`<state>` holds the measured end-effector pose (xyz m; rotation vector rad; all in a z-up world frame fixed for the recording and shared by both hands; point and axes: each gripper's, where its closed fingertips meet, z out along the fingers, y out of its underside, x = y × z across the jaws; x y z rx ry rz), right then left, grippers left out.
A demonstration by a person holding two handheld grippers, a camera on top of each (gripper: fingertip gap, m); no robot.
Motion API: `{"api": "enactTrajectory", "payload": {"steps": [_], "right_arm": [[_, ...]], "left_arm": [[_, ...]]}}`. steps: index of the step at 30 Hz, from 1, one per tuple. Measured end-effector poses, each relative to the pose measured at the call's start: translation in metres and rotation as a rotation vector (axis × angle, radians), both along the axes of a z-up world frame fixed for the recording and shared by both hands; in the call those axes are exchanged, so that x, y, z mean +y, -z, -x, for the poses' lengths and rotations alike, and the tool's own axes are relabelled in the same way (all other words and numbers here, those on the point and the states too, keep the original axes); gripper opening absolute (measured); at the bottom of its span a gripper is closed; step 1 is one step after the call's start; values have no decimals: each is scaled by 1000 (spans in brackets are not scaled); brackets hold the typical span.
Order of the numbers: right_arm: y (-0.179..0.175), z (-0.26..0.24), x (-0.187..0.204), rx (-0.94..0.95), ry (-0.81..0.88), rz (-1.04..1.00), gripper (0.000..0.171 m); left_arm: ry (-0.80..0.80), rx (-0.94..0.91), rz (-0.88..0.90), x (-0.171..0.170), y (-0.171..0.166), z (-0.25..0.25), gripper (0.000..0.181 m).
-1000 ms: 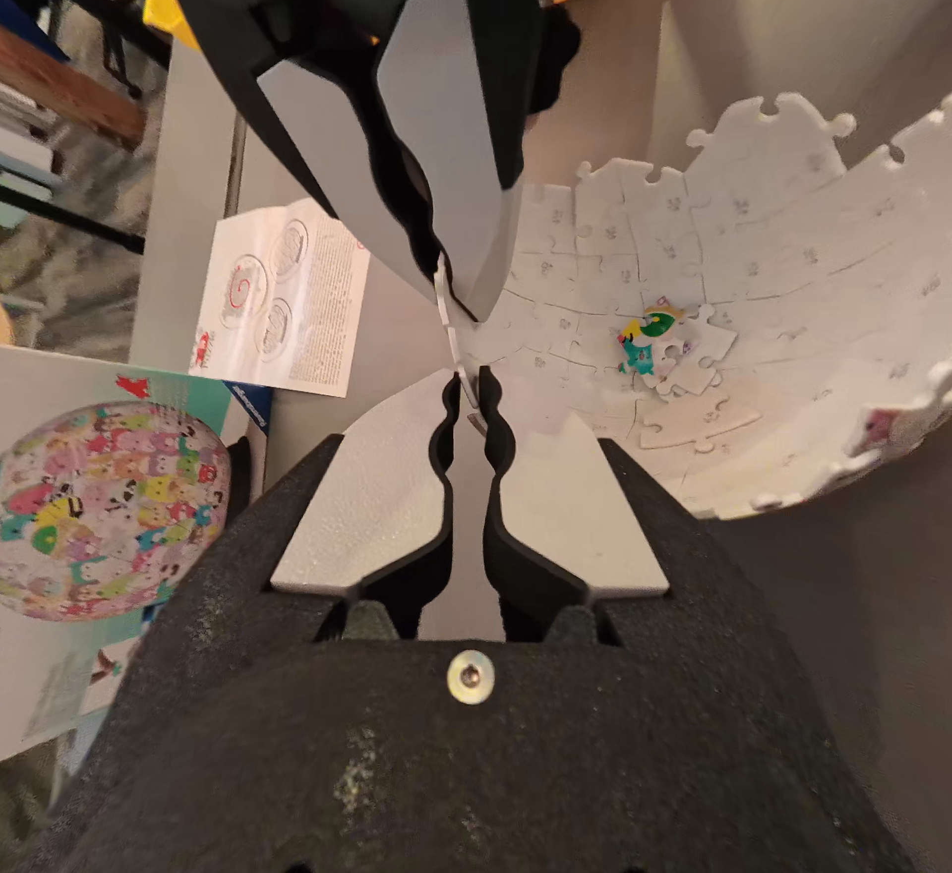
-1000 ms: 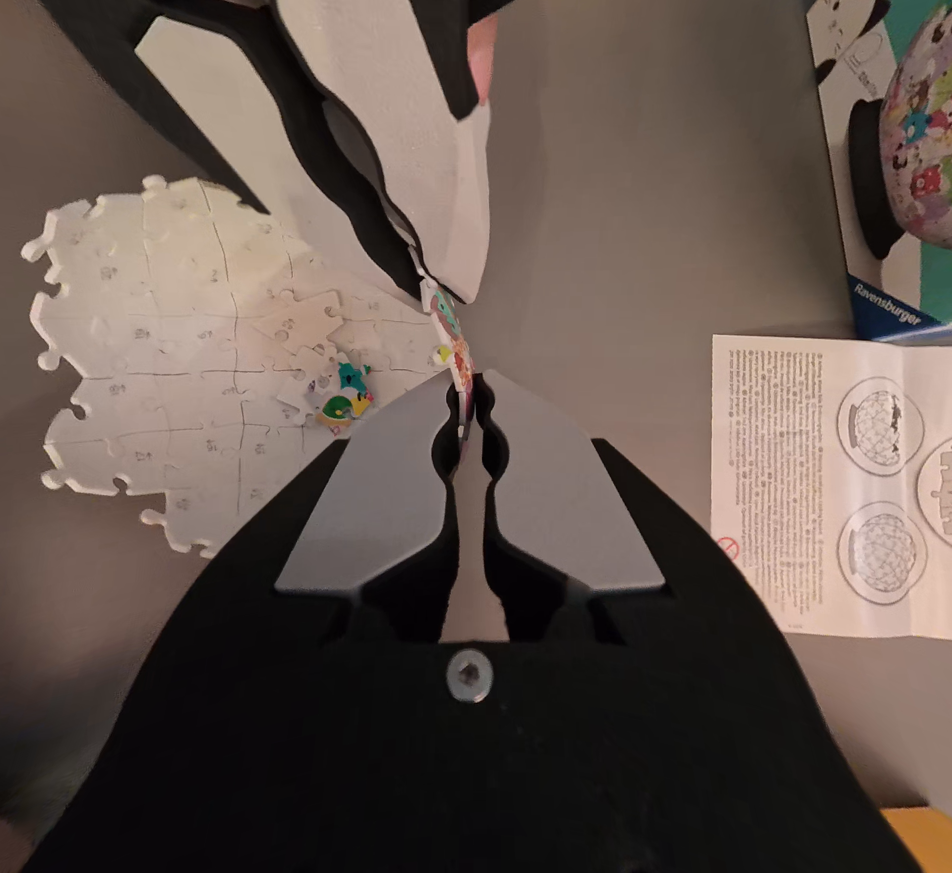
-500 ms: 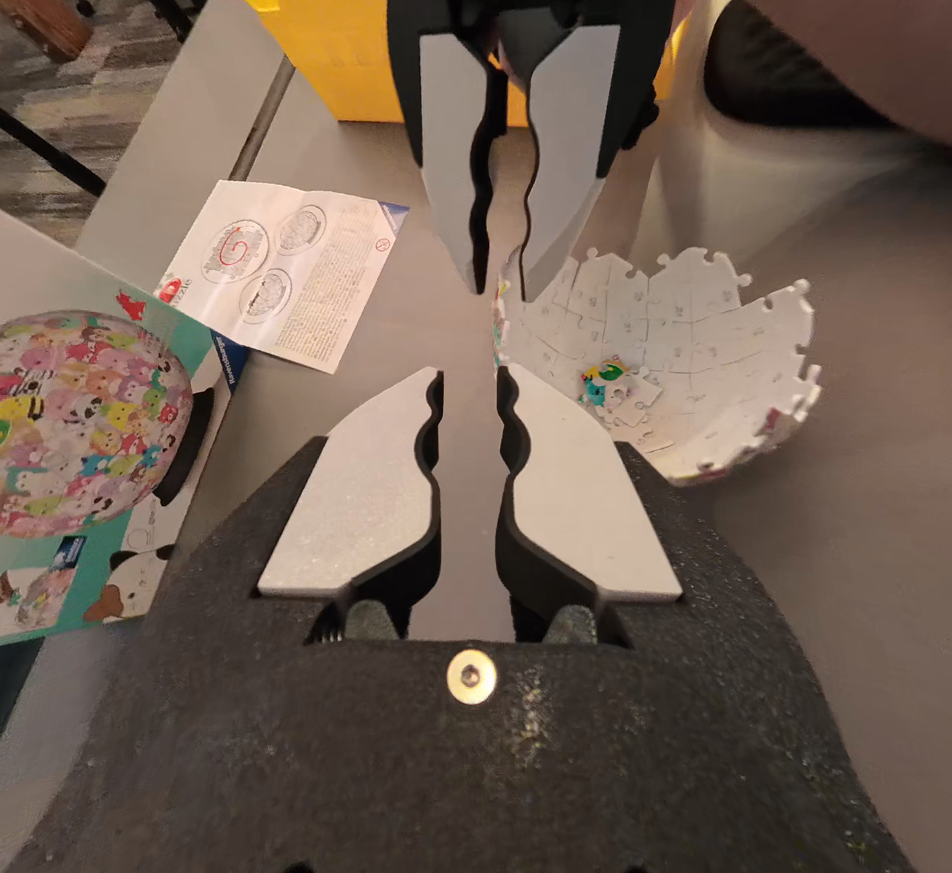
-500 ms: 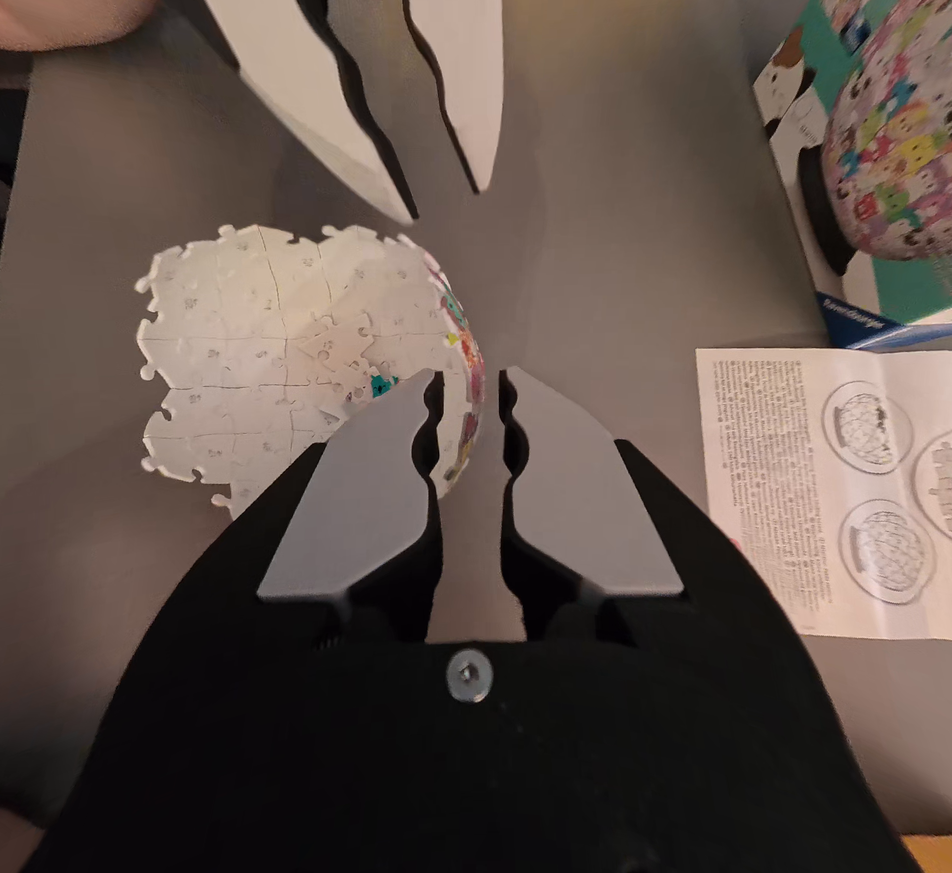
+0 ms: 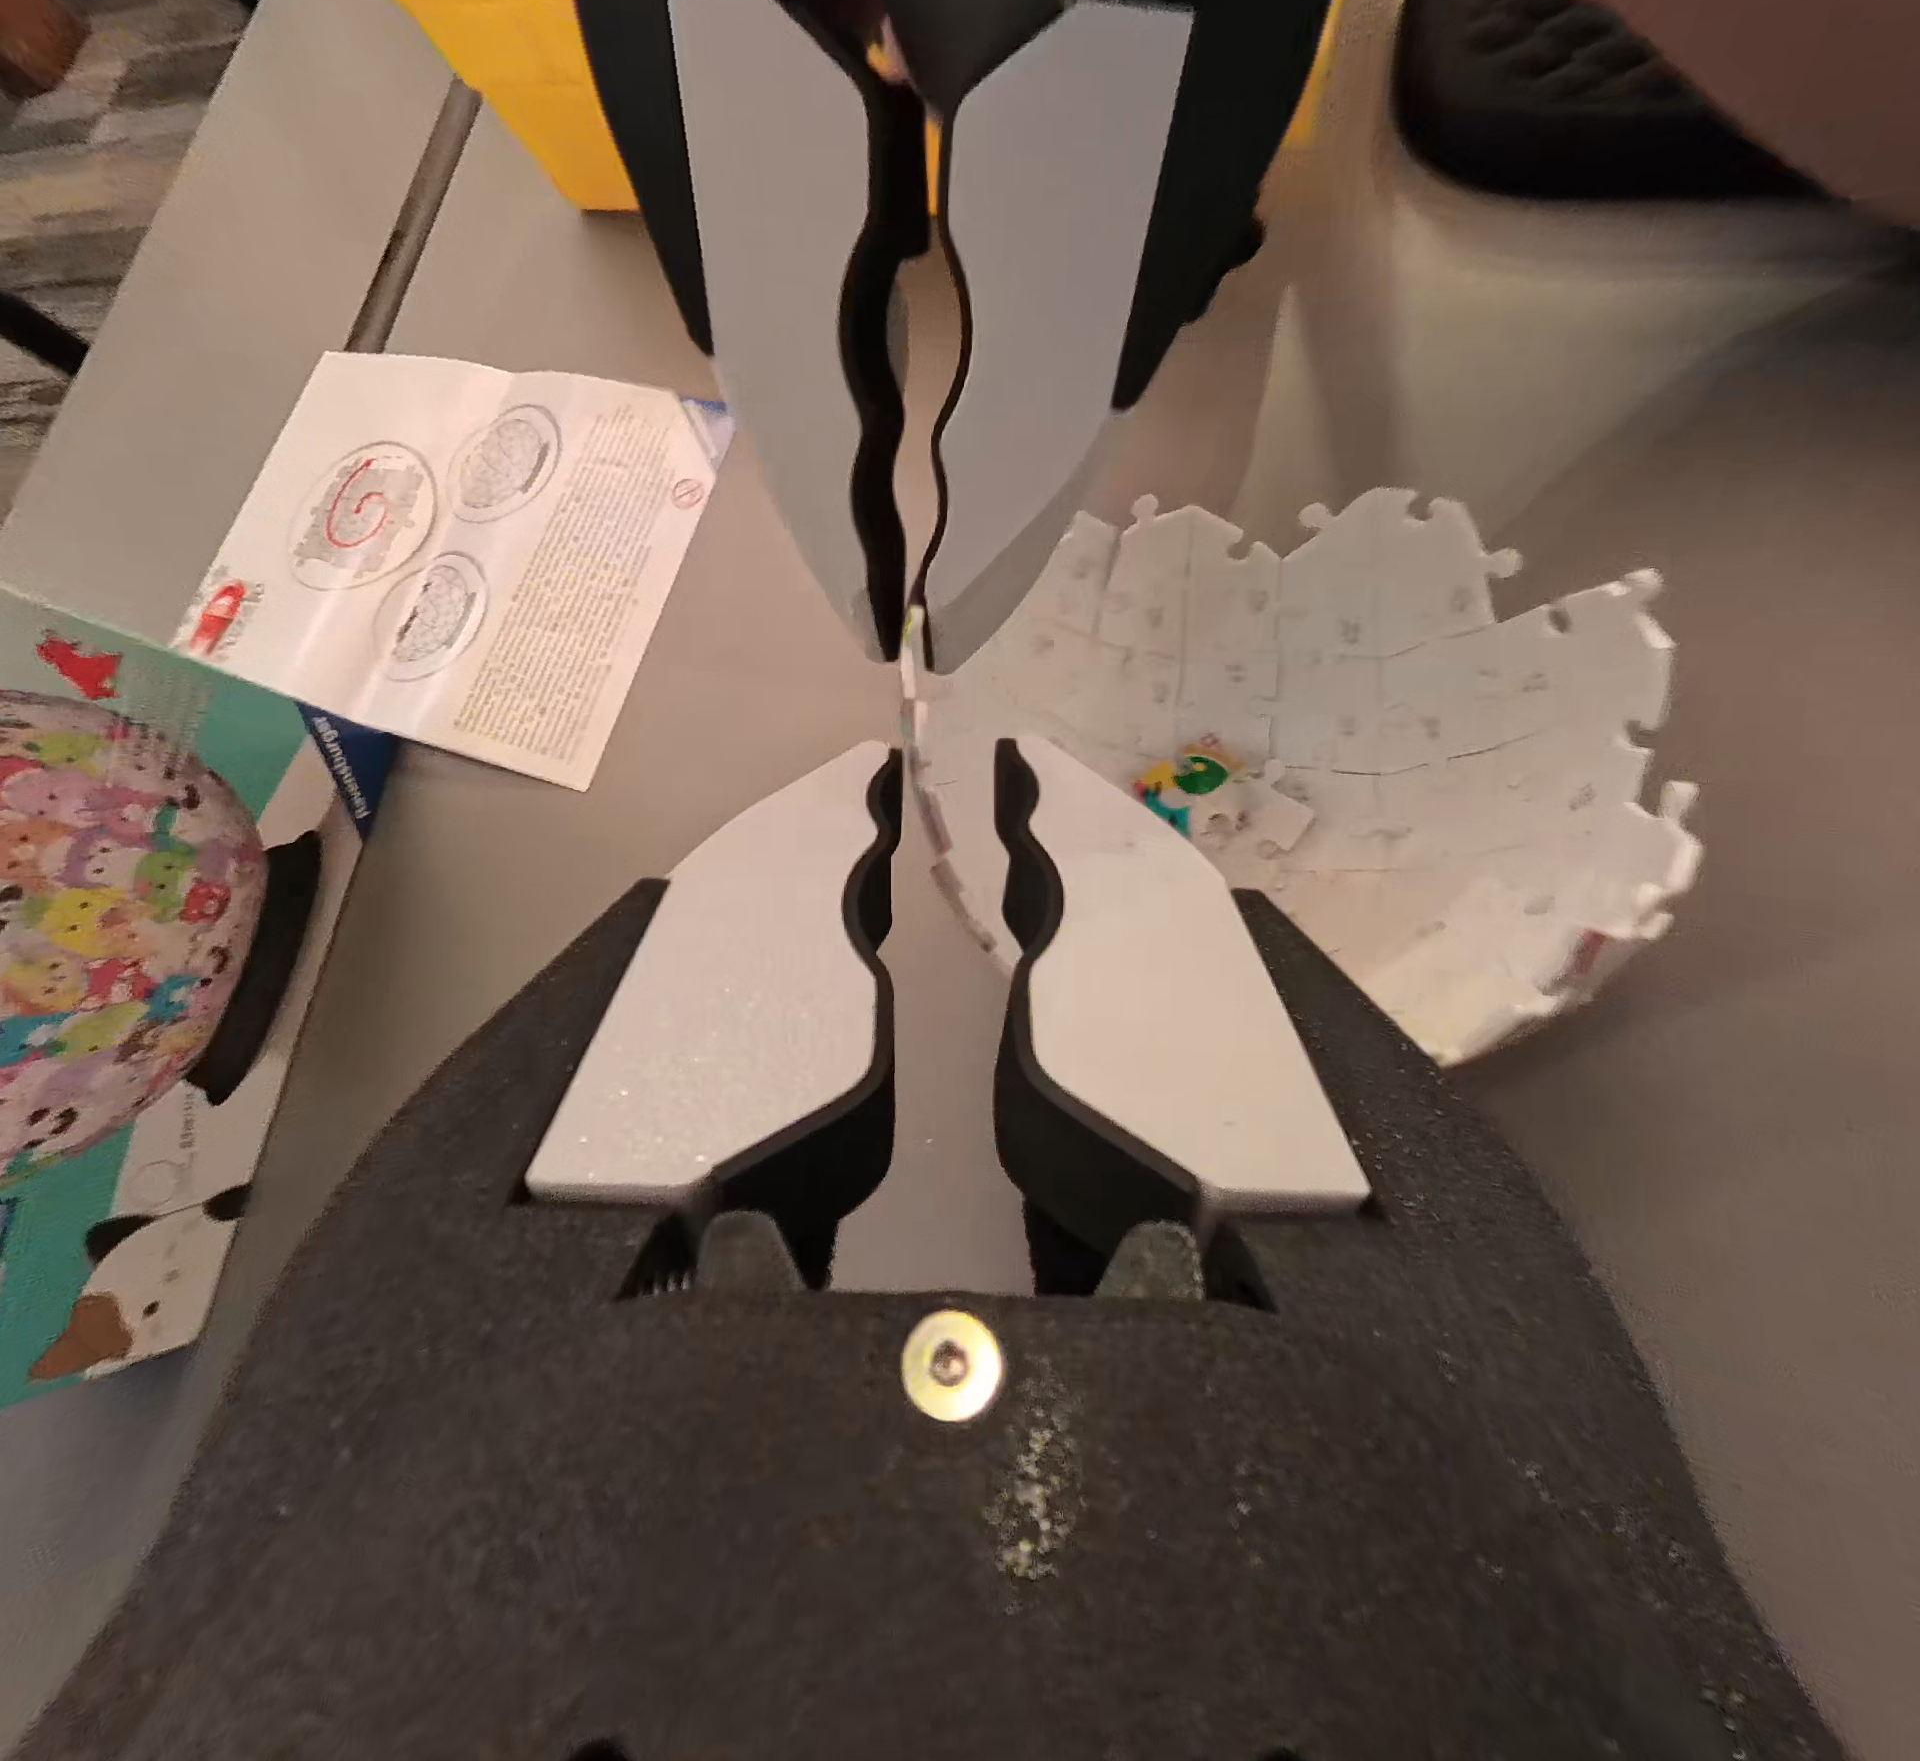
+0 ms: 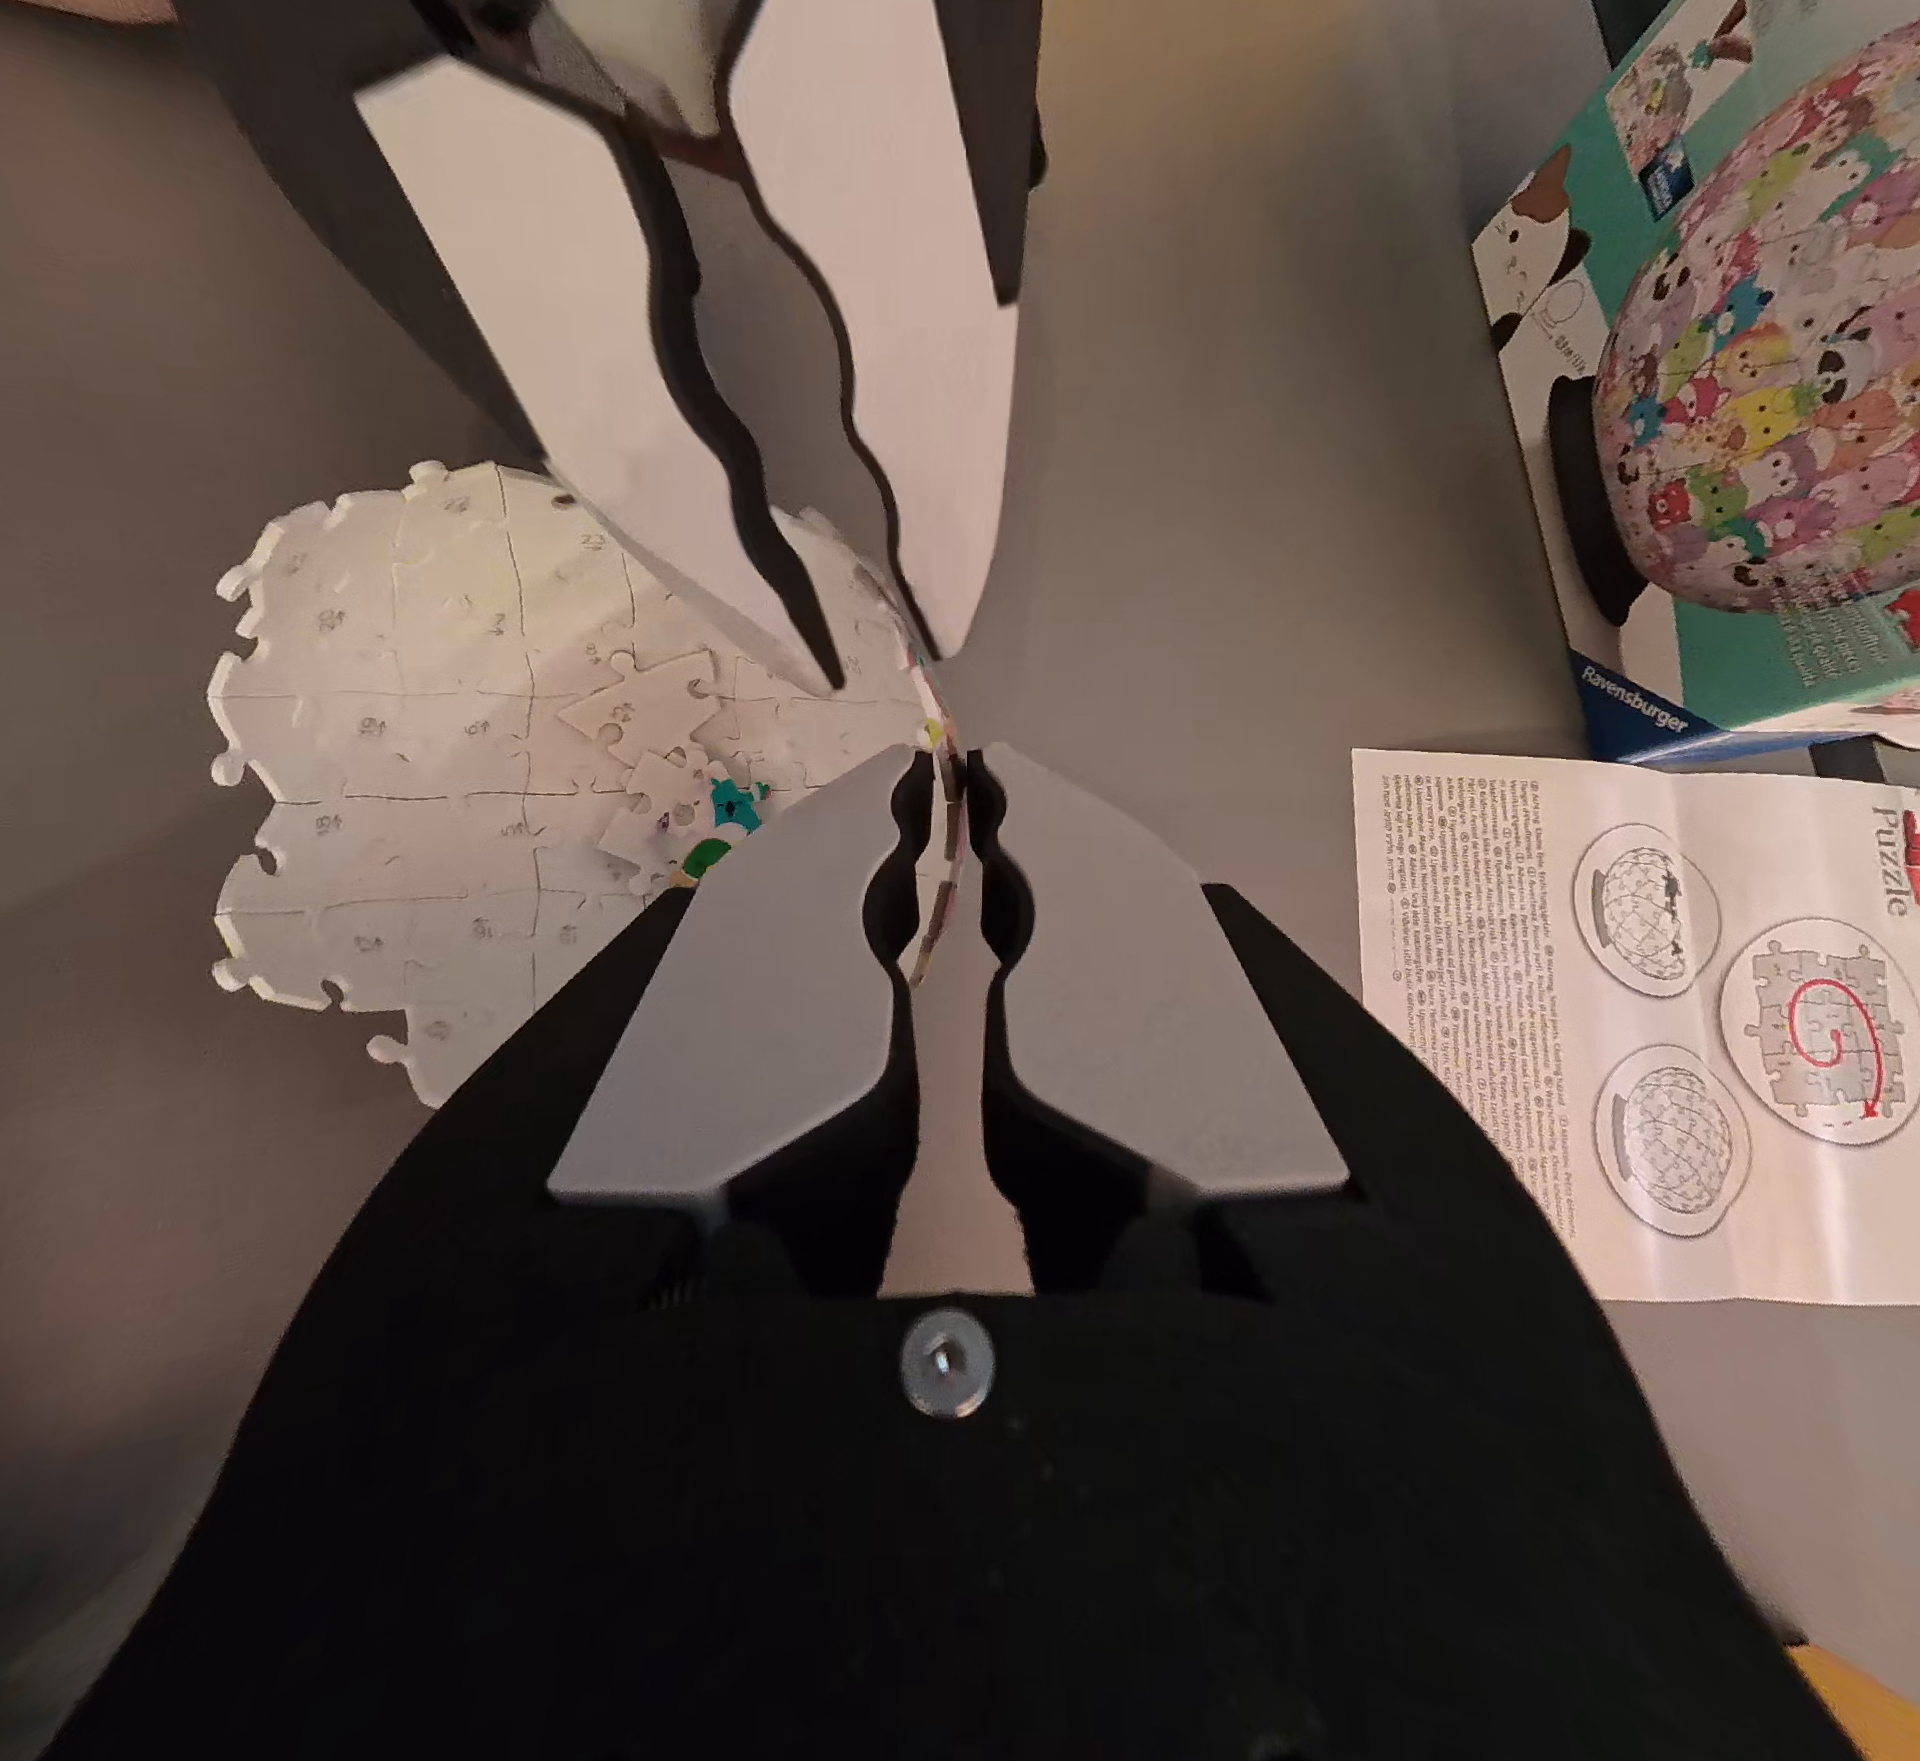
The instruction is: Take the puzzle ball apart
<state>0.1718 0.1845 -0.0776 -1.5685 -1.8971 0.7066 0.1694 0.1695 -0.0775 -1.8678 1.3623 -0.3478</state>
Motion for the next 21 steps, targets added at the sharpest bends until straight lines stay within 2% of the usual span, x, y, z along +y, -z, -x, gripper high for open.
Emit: {"api": "enactTrajectory", "payload": {"steps": [4, 11, 13, 21], "right_arm": [[2, -2, 3, -19, 25, 23, 5], [2, -1, 2, -17, 39, 56, 5], [2, 0, 2, -18, 41, 61, 5], [4, 0, 3, -26, 61, 114, 5]], "left_arm": [[-40, 104, -69, 8, 11, 5, 5], [-49, 106, -167, 14, 3, 3, 8], [-38, 118, -155, 12, 5, 2, 3], [-14, 138, -188, 11, 6, 2, 3]]}}
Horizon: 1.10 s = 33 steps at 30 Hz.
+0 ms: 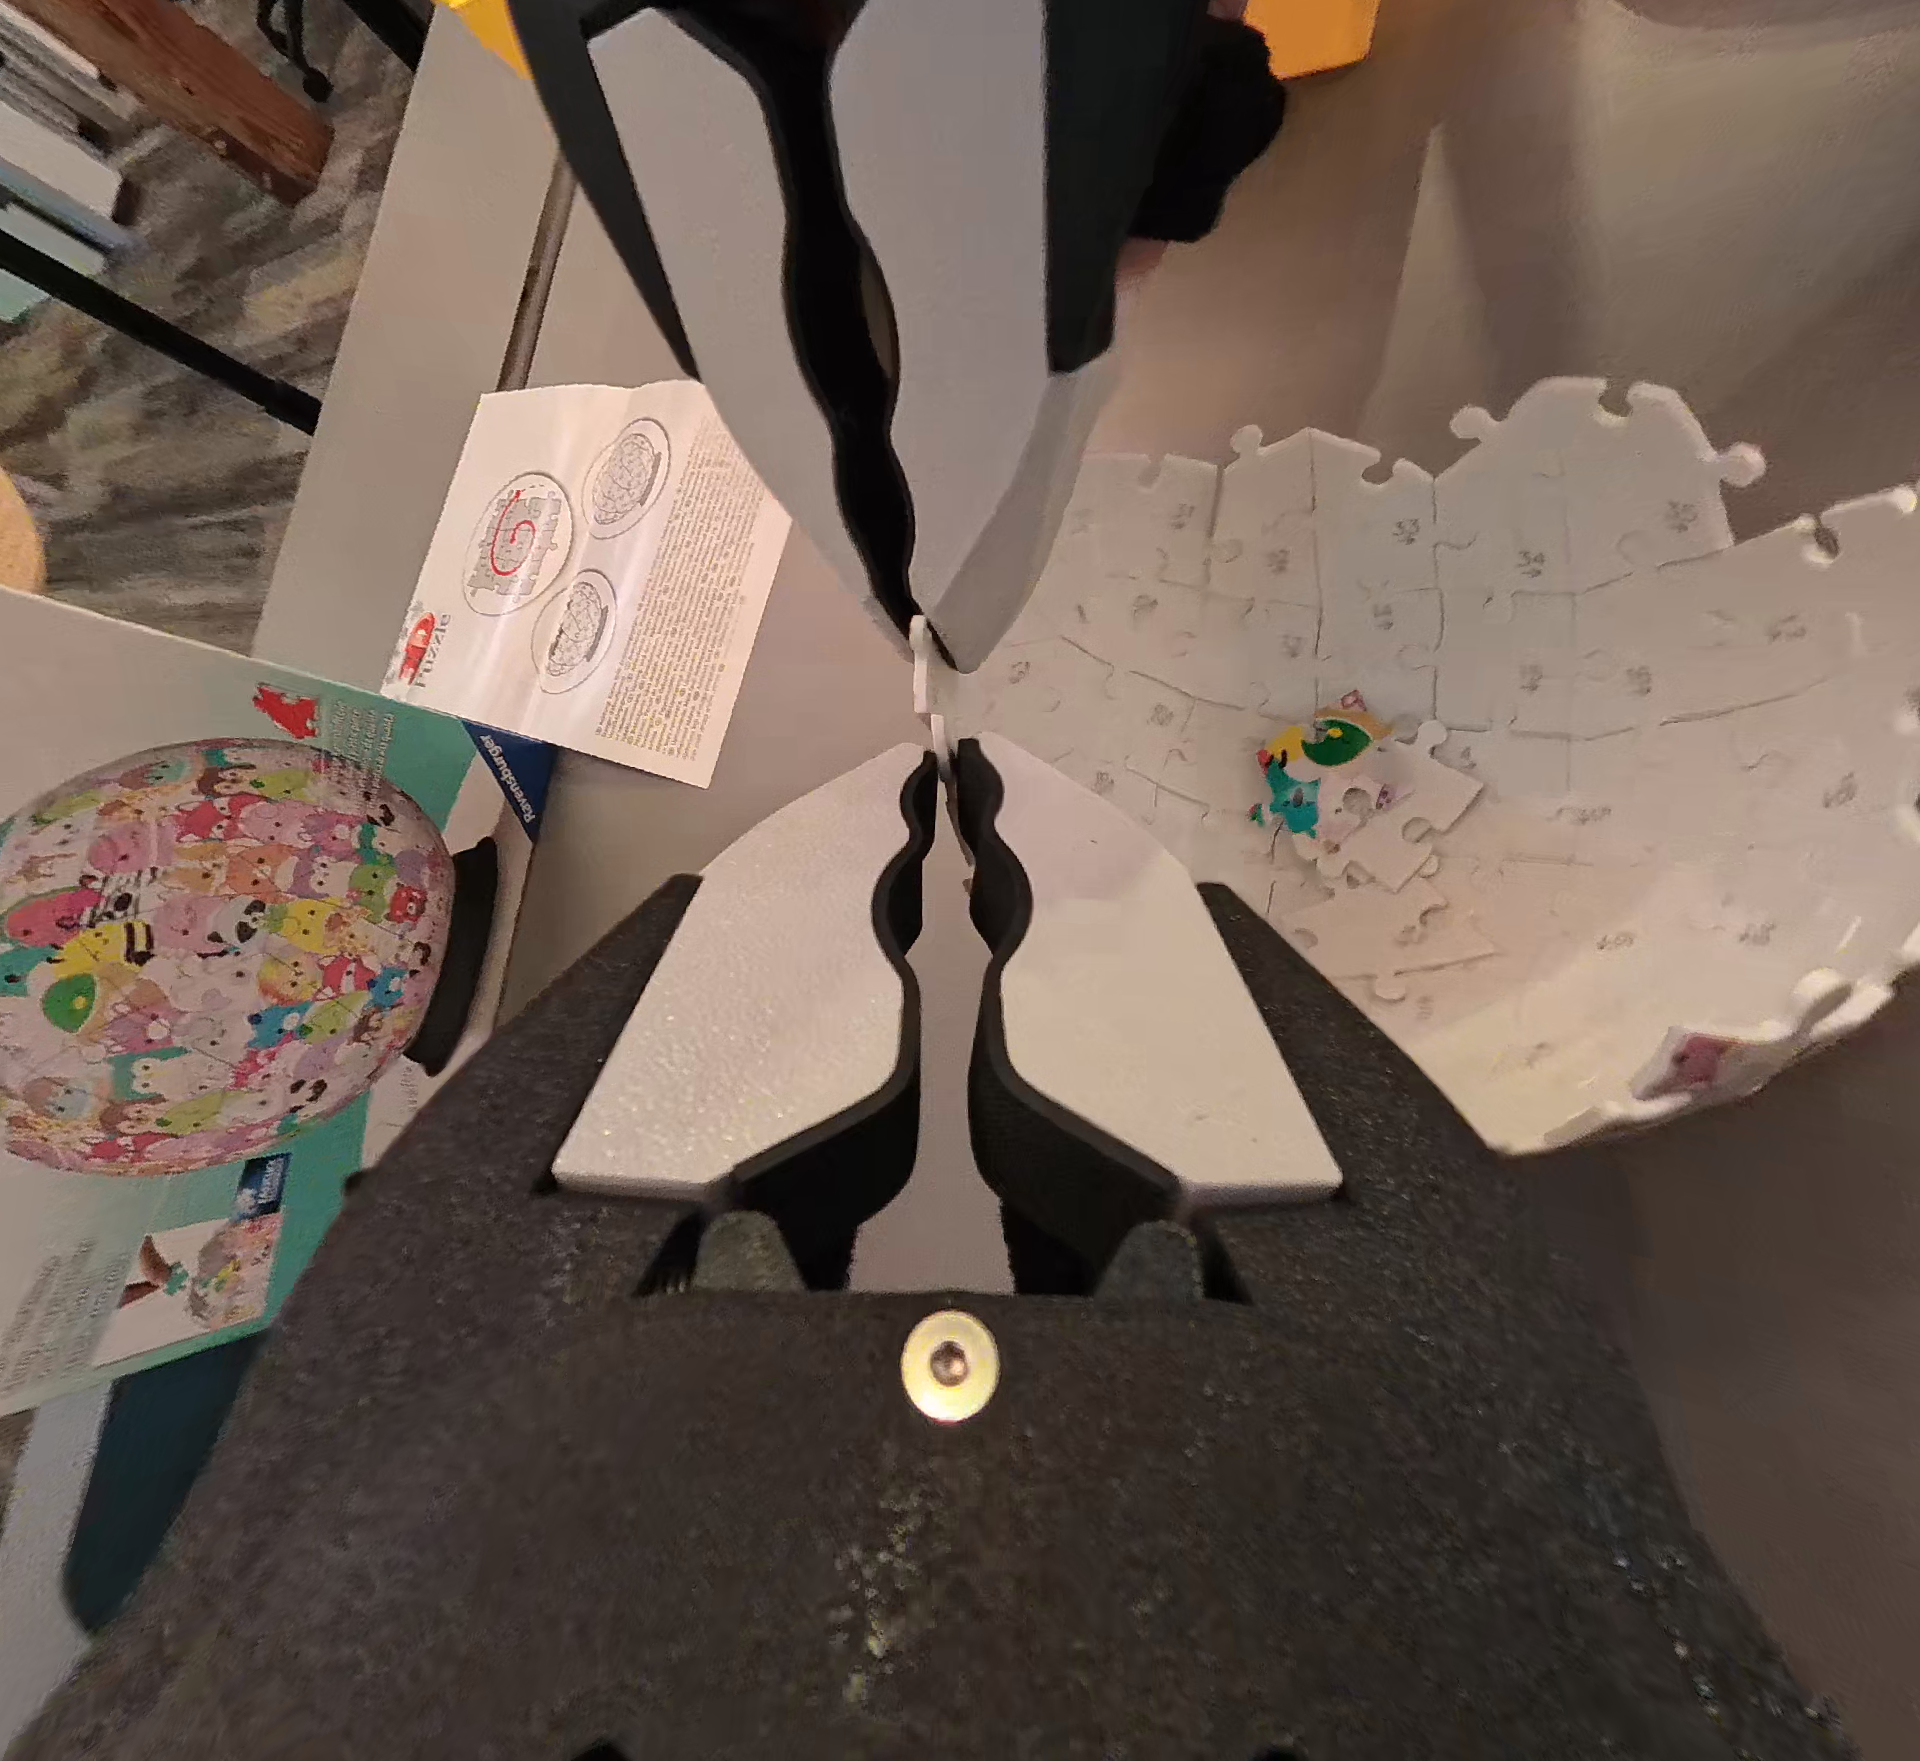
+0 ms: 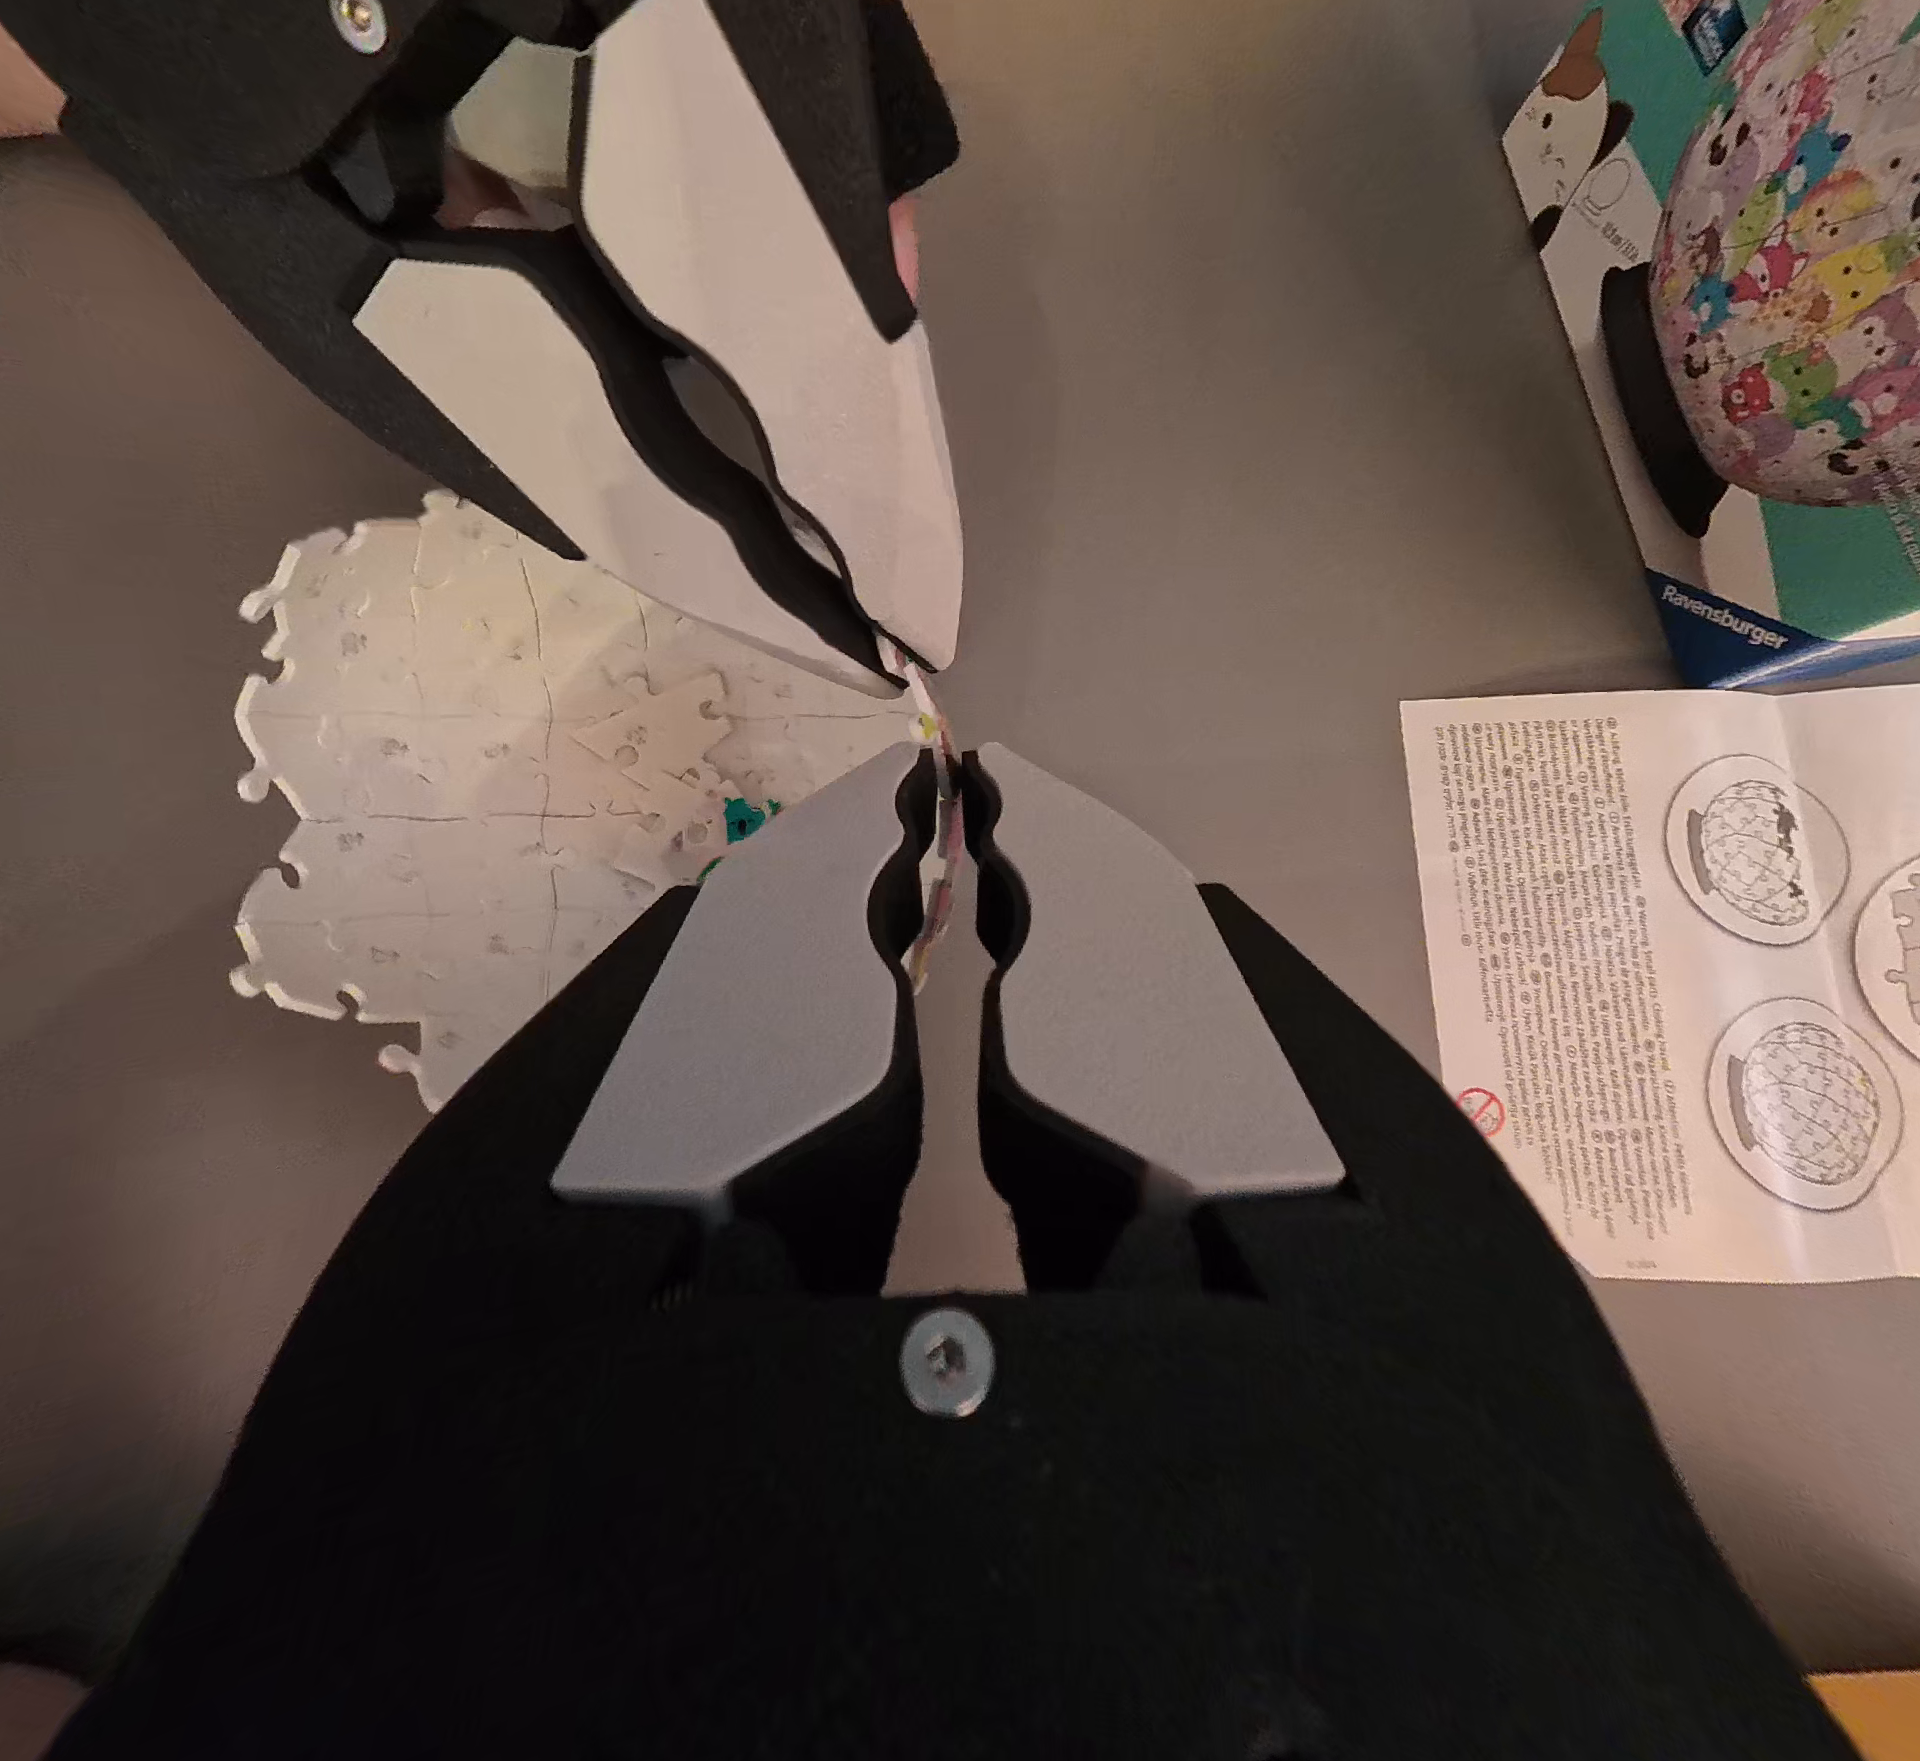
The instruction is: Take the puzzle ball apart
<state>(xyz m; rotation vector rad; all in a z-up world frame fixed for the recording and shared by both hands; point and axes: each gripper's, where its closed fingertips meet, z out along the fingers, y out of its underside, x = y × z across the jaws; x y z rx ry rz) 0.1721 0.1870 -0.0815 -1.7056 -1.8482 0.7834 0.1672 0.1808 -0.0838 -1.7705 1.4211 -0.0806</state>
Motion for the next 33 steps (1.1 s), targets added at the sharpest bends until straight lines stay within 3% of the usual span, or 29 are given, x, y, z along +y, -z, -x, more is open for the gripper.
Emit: {"api": "enactTrajectory", "payload": {"steps": [5, 11, 33], "right_arm": [[1, 0, 0, -9, 14, 42, 5], [1, 0, -4, 15, -48, -48, 10], [2, 0, 2, 7, -24, -51, 6]], "left_arm": [[52, 71, -73, -4, 1, -1, 5], [39, 7, -18, -4, 0, -2, 4], [2, -14, 31, 1, 7, 1, 5]]}}
